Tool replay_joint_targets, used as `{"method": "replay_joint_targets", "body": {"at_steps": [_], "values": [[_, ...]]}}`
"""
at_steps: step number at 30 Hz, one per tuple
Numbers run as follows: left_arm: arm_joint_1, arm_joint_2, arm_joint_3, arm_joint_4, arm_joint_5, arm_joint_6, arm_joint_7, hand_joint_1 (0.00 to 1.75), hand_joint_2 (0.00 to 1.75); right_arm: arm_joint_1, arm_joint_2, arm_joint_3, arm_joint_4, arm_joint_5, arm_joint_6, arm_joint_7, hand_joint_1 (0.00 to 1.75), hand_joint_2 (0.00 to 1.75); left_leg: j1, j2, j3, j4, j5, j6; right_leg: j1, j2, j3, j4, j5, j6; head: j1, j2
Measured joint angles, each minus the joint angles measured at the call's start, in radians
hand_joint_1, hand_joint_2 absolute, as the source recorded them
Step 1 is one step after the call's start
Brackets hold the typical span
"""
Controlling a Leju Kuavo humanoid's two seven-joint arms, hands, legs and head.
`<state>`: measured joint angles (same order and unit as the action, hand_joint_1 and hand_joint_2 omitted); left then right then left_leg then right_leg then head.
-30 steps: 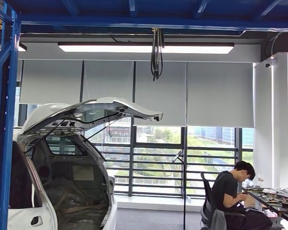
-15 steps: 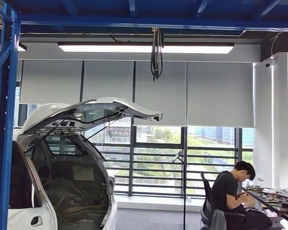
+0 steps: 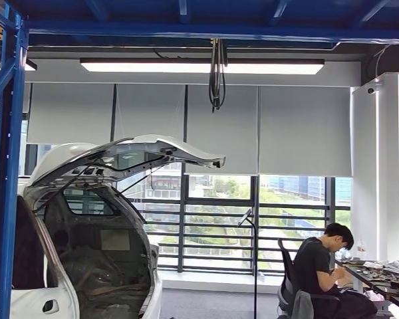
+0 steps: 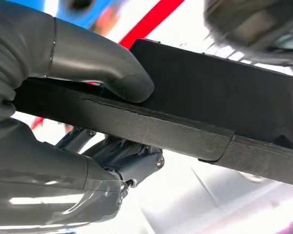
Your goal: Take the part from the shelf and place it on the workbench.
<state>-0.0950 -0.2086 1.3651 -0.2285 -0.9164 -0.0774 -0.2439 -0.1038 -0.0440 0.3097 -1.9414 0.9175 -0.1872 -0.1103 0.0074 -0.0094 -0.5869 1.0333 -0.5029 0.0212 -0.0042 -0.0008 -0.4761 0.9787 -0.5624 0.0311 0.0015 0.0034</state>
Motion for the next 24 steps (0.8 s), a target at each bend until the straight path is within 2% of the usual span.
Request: {"method": "replay_joint_targets", "body": {"at_steps": [4,7,11,17,24], "values": [[0.001,0.007,0.015,0.000,0.033,-0.044,-0.049,0.00,1.75,0.019,0.075,-0.089,-0.029,-0.370,0.105,-0.132,1.75,1.75,0.000,0.000,0.000,0.000,0.000,0.000,0.000,0.000,0.000,0.000,0.000,0.000,0.000,0.000],[0.003,0.014,0.019,-0.001,0.028,-0.019,-0.102,0.00,1.75,0.058,0.115,-0.144,-0.066,-0.534,0.171,-0.231,1.75,1.75,0.000,0.000,0.000,0.000,0.000,0.000,0.000,0.000,0.000,0.000,-0.001,-0.001,0.000,0.000],[0.007,0.022,0.009,-0.005,-0.029,0.070,-0.163,0.00,1.75,0.130,0.155,-0.189,-0.141,-0.595,0.218,-0.292,1.75,1.75,0.000,0.000,0.000,0.000,-0.001,-0.001,0.000,0.000,0.000,0.000,-0.001,-0.001,0.000,0.000],[0.018,0.033,-0.028,-0.006,-0.077,0.038,-0.180,0.00,1.75,0.184,0.175,-0.211,-0.193,-0.641,0.251,-0.337,1.75,1.75,0.000,0.000,0.000,-0.001,-0.001,-0.001,0.000,0.000,0.000,0.000,-0.002,-0.002,0.000,0.000],[0.025,0.036,-0.037,-0.006,-0.080,0.031,-0.159,0.00,1.75,0.198,0.178,-0.213,-0.197,-0.642,0.265,-0.342,1.75,1.75,-0.002,0.000,0.001,0.000,-0.001,0.000,-0.001,0.000,0.000,-0.001,-0.001,-0.002,0.000,0.000]]}}
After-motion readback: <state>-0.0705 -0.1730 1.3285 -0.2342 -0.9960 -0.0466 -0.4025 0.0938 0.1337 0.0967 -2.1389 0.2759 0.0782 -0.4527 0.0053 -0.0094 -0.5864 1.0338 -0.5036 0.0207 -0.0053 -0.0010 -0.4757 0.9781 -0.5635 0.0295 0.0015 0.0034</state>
